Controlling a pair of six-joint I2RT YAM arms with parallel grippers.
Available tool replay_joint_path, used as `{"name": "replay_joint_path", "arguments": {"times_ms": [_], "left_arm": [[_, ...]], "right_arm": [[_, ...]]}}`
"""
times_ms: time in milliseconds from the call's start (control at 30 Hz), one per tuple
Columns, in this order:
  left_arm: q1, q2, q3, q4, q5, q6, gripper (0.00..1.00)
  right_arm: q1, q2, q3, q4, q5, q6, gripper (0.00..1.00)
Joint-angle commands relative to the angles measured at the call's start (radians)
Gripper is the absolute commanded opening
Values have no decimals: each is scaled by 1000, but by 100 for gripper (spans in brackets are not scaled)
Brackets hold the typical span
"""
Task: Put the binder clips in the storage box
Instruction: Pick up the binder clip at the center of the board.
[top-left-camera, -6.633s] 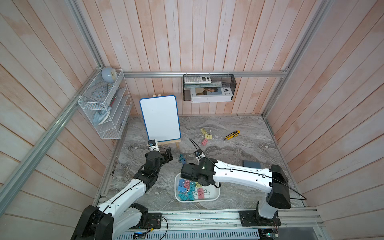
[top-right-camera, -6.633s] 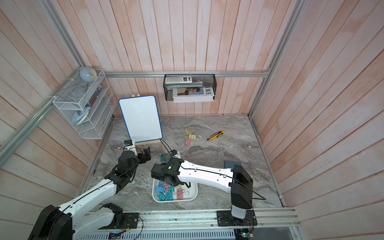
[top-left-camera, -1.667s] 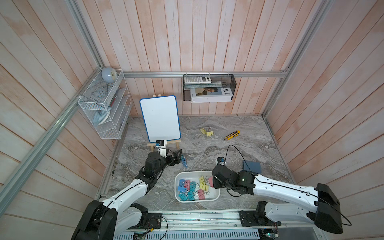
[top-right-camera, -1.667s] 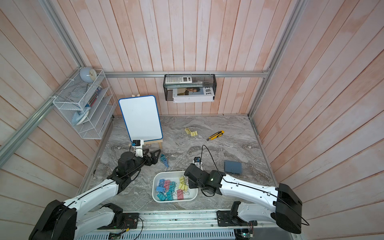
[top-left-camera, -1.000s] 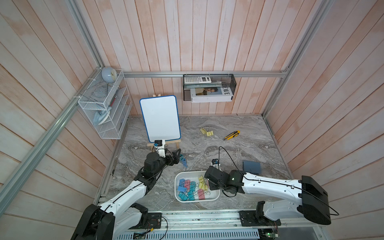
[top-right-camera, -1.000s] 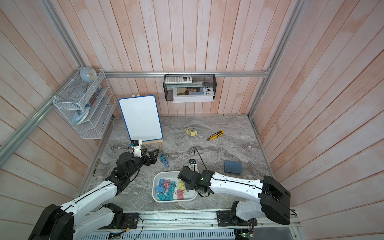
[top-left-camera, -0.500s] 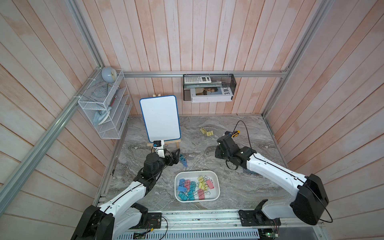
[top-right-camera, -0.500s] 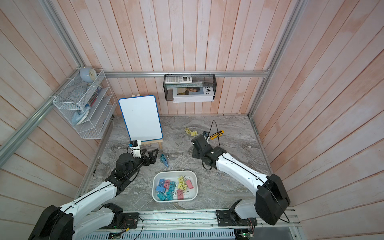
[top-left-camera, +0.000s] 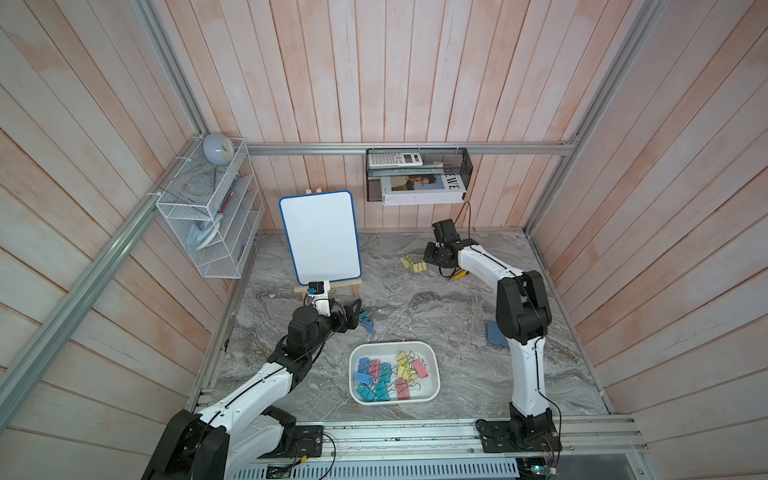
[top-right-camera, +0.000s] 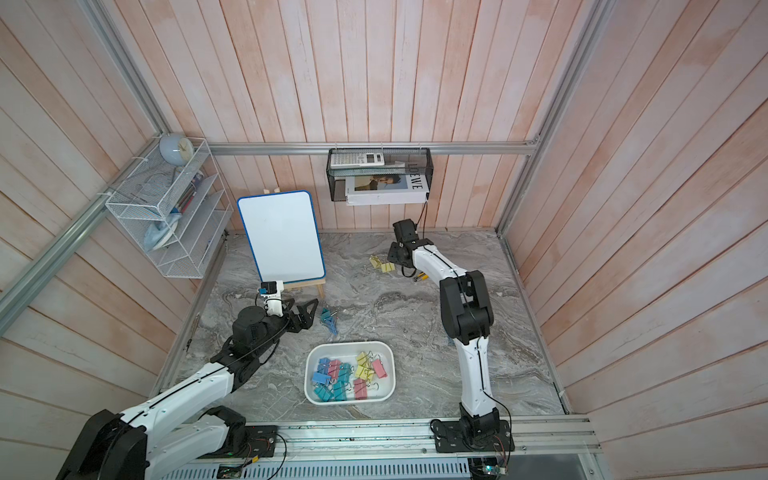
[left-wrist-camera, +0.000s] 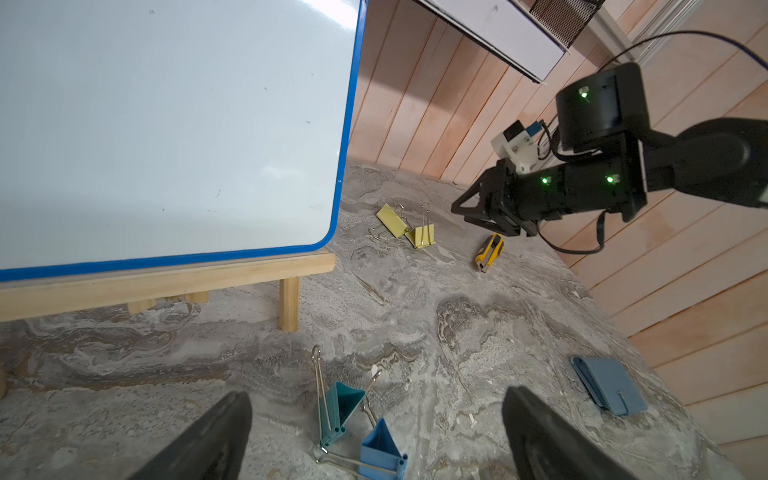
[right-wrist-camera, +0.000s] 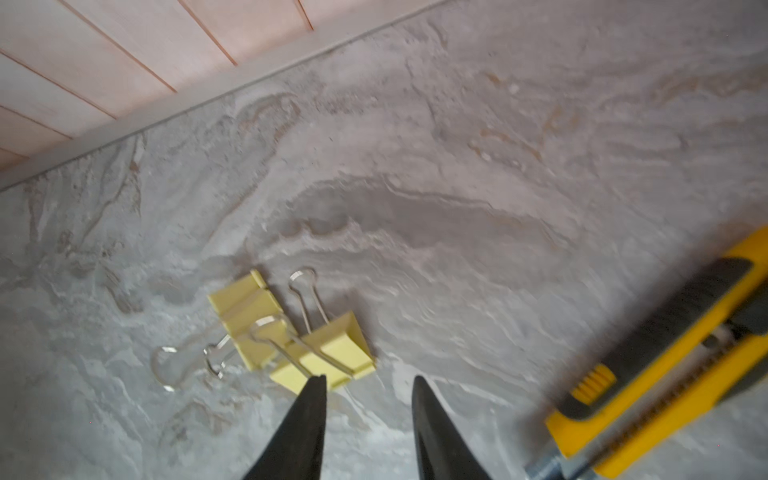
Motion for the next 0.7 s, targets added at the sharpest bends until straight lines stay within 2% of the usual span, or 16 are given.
{"name": "replay_joint_path", "arguments": {"times_ms": [0,100,267,400,567,667], "left_arm": [[-3,12,-5,16,-4,8,100],[-3,15,3,2,-8,15,100],[-3,-2,-4,6,-5,9,100],[-3,-16,-4,8,13,-1,100],[-4,-13,-6,18,17,-4,100],[-3,-13,-5,18,24,-8,100]], "right_arm": [[75,90,155,-126,198,-12,38],[95,152,237,-130,273,-16,38],[128,280,455,-247,320,-45,35],[154,363,590,-346,408,-61,35],[154,364,605,-364,448,-92,50],[147,364,600,-375,431,-82,48]]}}
